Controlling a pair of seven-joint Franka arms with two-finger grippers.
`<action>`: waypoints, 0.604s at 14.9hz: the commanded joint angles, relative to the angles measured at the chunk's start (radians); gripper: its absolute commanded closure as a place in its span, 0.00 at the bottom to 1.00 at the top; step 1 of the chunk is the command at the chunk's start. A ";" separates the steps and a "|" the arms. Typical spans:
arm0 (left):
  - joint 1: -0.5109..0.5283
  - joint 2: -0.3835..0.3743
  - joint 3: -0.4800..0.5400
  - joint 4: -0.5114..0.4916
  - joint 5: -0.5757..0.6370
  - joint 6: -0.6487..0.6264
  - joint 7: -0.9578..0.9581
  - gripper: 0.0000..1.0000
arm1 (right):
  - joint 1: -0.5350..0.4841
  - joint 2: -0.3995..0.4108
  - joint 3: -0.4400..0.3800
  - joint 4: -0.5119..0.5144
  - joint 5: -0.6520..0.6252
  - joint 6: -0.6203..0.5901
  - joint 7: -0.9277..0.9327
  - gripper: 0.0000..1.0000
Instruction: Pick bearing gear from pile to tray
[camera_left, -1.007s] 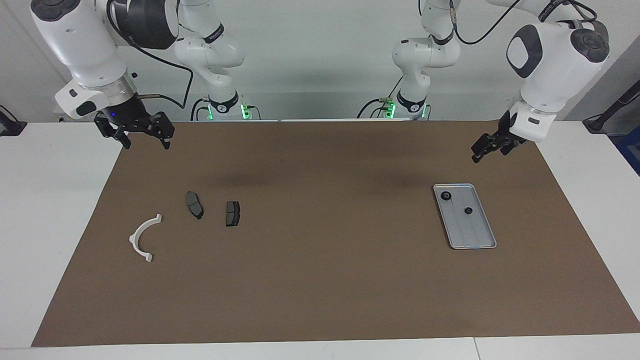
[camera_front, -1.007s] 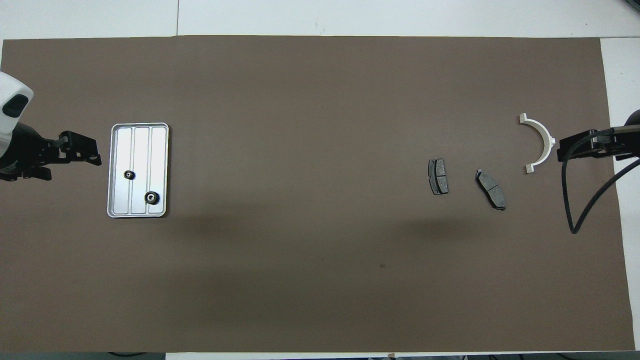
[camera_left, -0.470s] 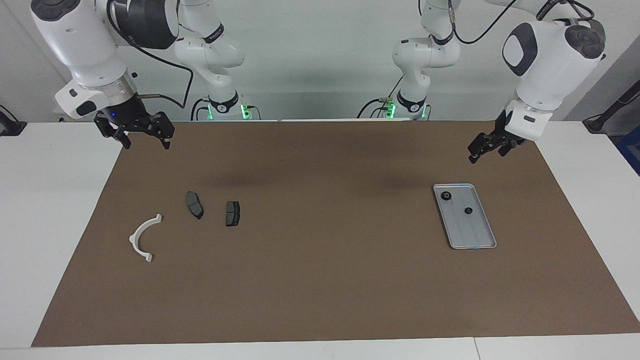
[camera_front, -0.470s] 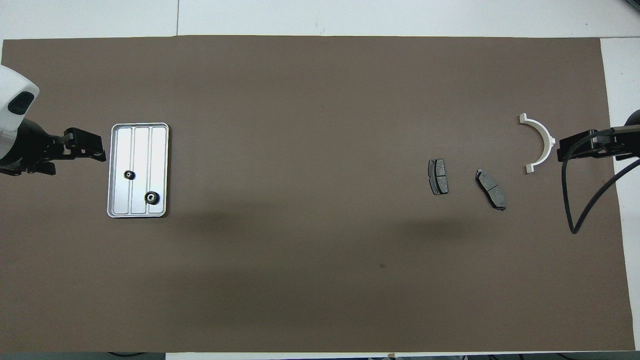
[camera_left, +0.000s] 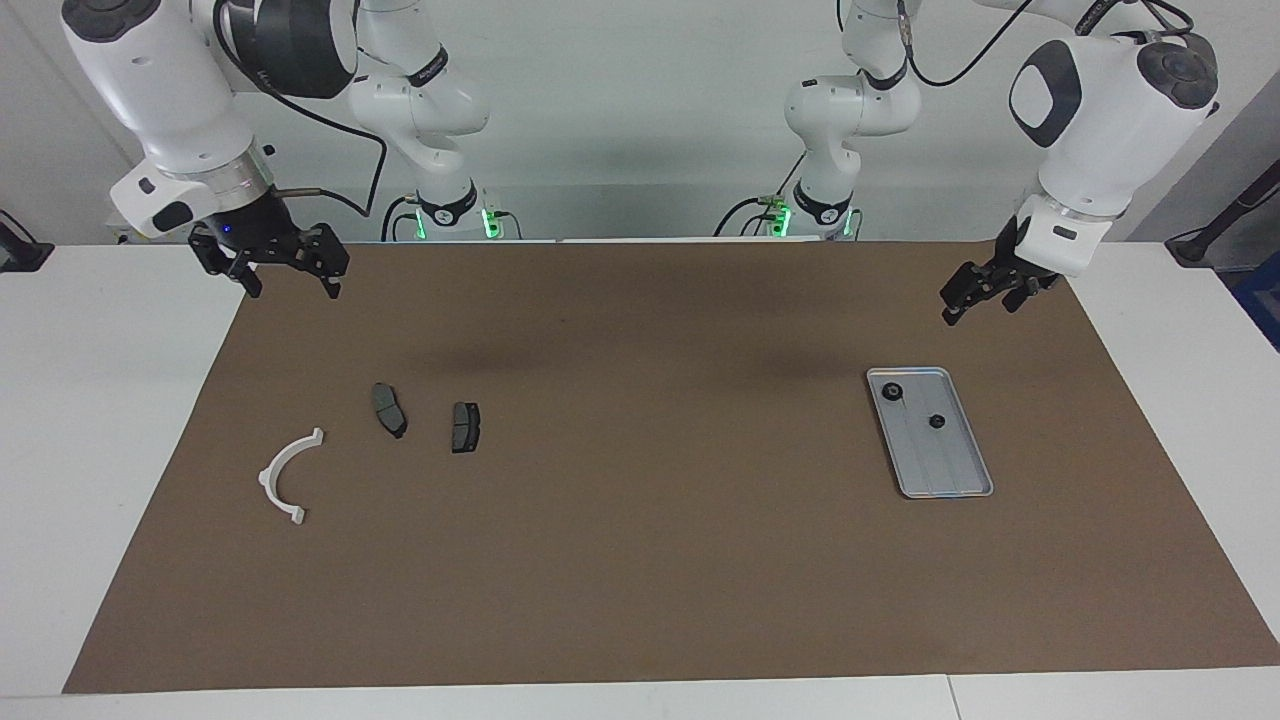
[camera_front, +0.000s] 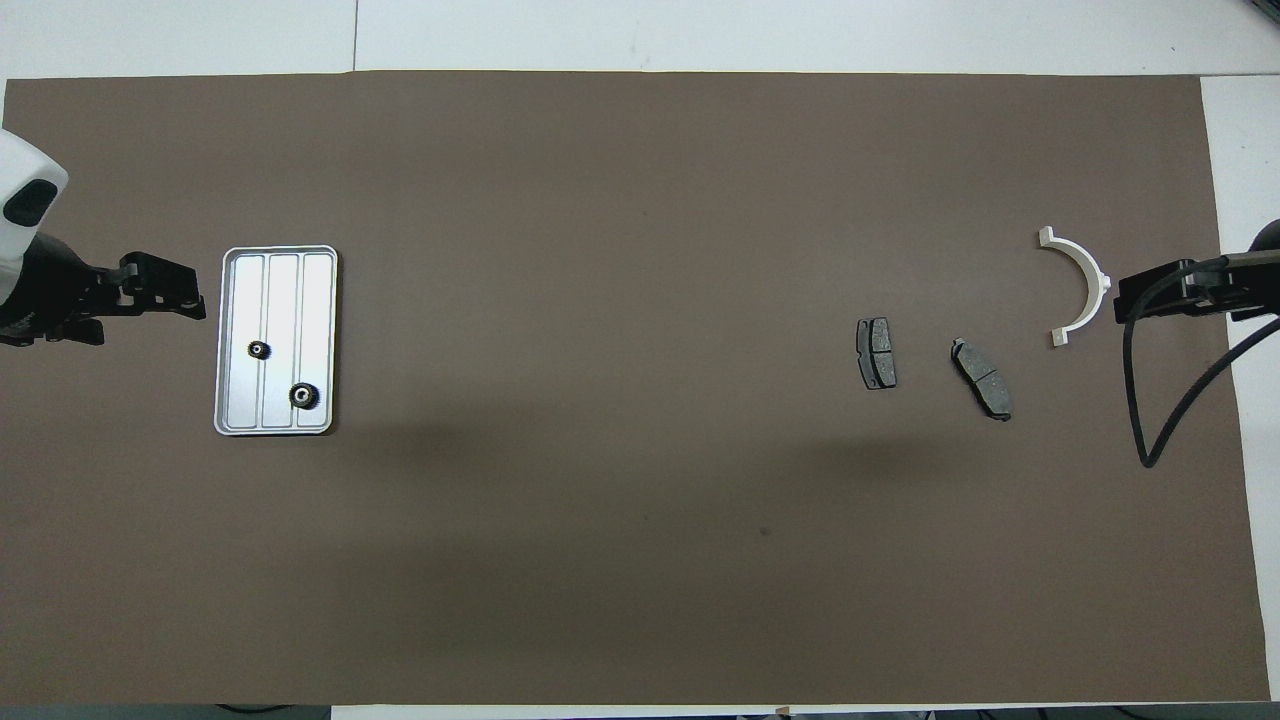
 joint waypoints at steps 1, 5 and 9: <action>0.016 -0.004 -0.009 0.008 0.003 -0.005 0.045 0.00 | -0.013 -0.025 0.013 -0.034 -0.009 0.029 0.012 0.00; 0.016 -0.001 -0.011 0.024 0.006 -0.017 0.068 0.00 | -0.013 -0.025 0.013 -0.034 -0.011 0.029 0.012 0.00; 0.018 -0.004 -0.008 0.045 0.005 -0.049 0.083 0.00 | -0.013 -0.025 0.013 -0.034 -0.009 0.029 0.014 0.00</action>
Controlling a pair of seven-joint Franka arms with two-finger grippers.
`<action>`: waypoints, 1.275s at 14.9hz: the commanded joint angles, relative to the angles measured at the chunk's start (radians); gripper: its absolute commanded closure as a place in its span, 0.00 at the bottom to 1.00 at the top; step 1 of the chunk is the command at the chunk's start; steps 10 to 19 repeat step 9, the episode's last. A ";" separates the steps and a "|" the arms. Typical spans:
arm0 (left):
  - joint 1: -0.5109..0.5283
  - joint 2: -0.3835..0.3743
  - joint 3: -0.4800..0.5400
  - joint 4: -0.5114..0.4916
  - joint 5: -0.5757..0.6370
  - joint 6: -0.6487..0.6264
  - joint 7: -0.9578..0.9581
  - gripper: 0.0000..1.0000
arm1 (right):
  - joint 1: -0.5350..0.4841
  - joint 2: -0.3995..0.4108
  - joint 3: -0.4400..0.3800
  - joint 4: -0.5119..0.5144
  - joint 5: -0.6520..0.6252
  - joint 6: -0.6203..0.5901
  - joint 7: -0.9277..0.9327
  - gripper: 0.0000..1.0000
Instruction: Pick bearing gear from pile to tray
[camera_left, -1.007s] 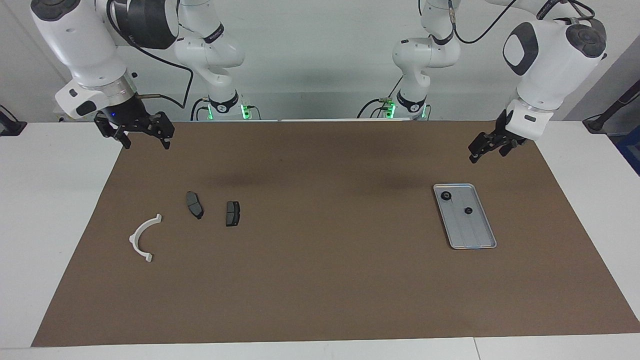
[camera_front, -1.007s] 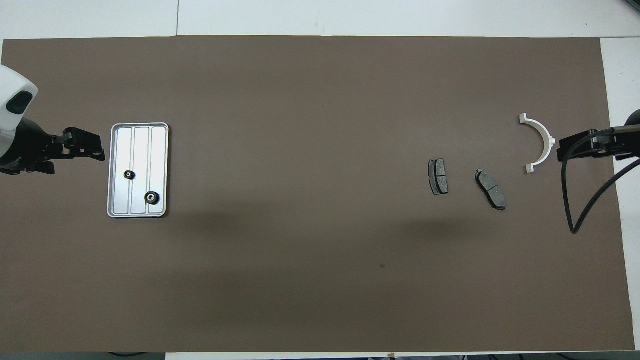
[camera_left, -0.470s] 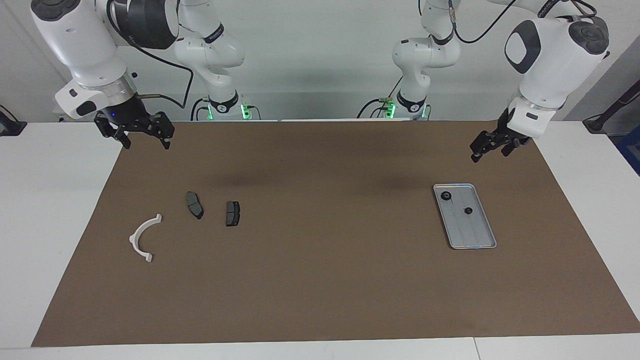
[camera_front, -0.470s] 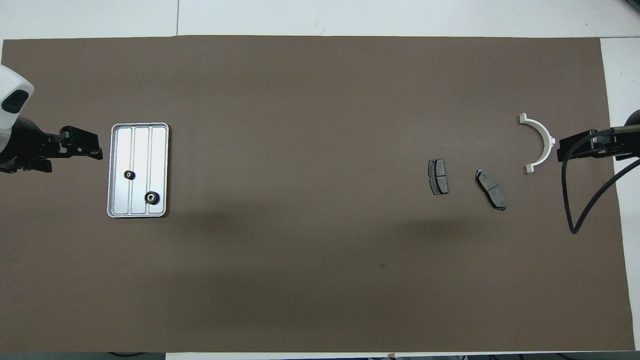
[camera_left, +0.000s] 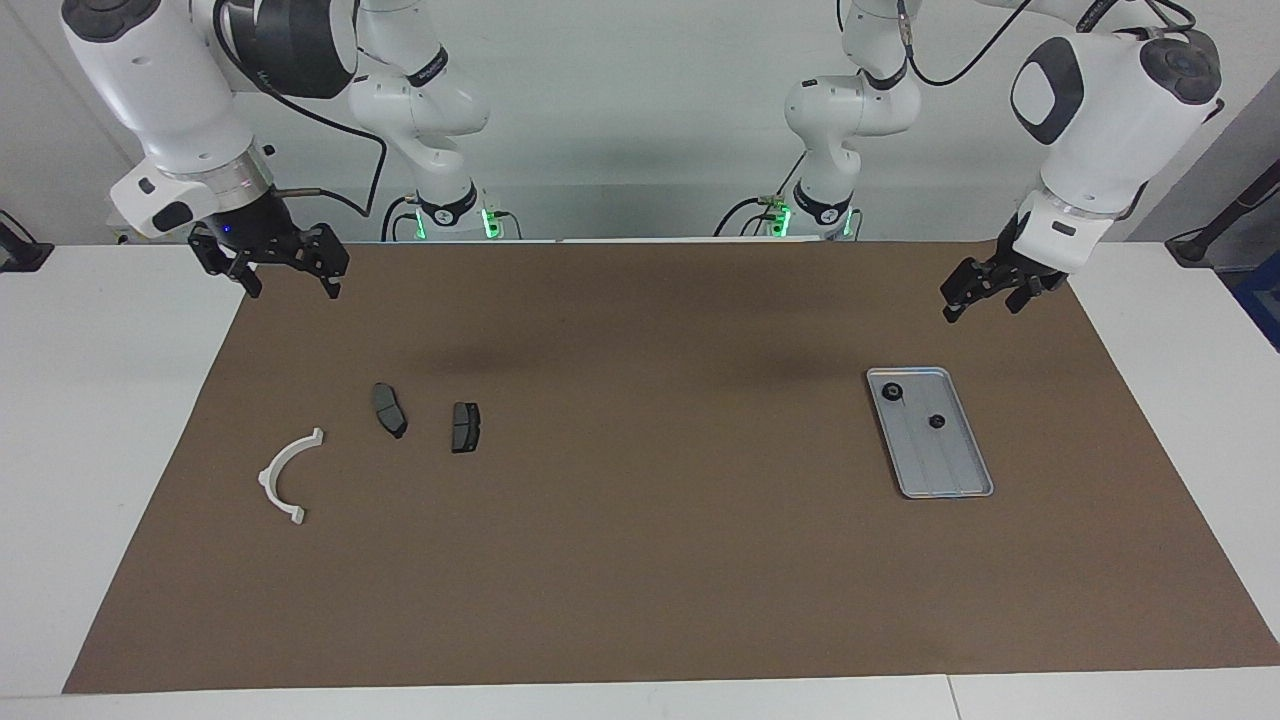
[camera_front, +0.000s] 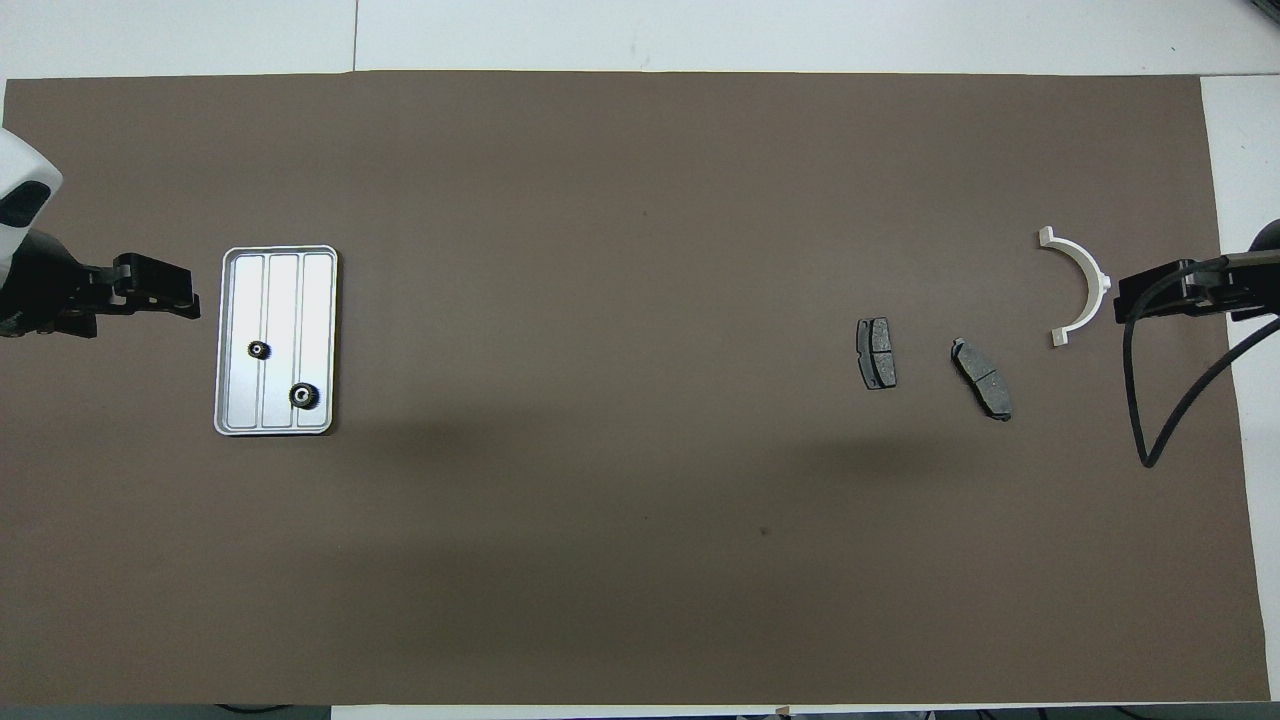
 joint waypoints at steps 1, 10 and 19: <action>0.015 -0.004 -0.011 0.021 0.006 -0.044 0.022 0.00 | -0.013 -0.025 0.013 -0.034 -0.009 0.029 0.014 0.00; 0.015 -0.006 -0.018 0.021 0.004 -0.065 0.022 0.00 | -0.015 -0.025 0.013 -0.034 -0.009 0.029 0.012 0.00; 0.015 -0.006 -0.018 0.021 0.004 -0.065 0.022 0.00 | -0.015 -0.025 0.013 -0.034 -0.009 0.029 0.012 0.00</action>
